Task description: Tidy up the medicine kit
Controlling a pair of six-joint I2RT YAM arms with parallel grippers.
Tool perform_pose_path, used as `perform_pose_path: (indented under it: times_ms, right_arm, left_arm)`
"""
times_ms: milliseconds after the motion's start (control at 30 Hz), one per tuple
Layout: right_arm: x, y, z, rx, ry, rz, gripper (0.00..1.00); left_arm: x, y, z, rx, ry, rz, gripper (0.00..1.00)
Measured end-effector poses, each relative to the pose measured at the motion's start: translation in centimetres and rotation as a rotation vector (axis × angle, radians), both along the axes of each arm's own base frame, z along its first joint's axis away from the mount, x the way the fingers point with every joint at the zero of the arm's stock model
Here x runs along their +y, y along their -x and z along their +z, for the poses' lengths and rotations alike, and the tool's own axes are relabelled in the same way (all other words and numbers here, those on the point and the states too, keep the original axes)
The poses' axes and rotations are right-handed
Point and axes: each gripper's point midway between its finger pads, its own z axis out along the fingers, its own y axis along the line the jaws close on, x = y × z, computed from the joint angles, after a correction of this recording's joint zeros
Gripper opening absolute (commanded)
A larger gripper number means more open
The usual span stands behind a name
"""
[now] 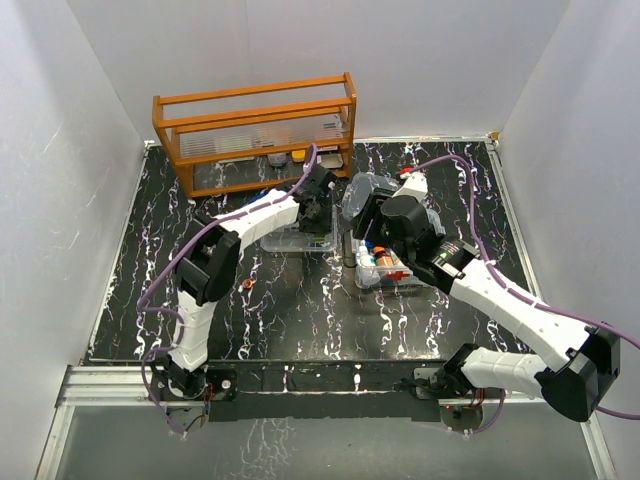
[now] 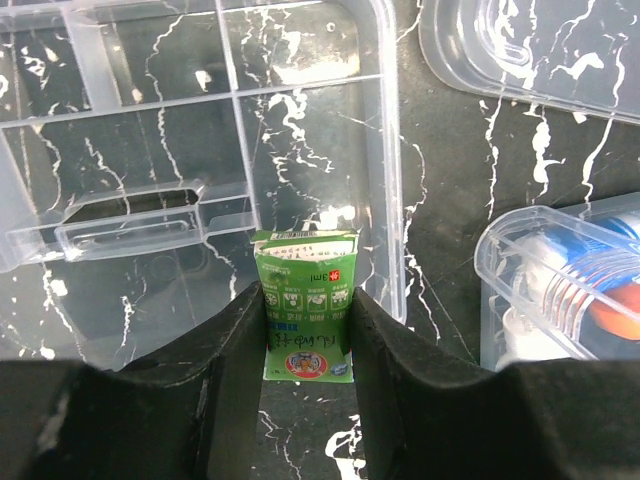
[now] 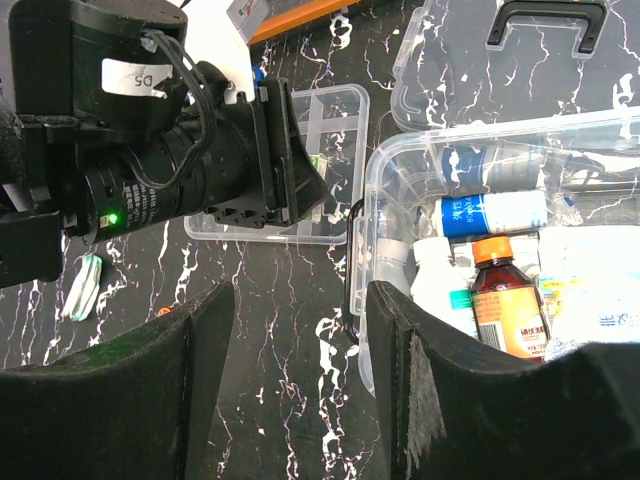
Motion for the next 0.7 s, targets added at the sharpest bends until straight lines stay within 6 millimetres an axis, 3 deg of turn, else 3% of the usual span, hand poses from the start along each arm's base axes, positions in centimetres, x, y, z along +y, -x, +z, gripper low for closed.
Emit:
perform_pose_path:
  times_ms: [500,700]
  right_arm:
    - [-0.2,-0.1,-0.1,0.003,0.003,-0.007,0.54]
    - [-0.3,0.0,-0.2,0.007,0.008,-0.007,0.54]
  left_arm:
    - [-1.5,-0.5,-0.1,0.029,0.035,-0.006,0.51]
    - [-1.3,-0.1,0.0,0.051,0.025,-0.008,0.47]
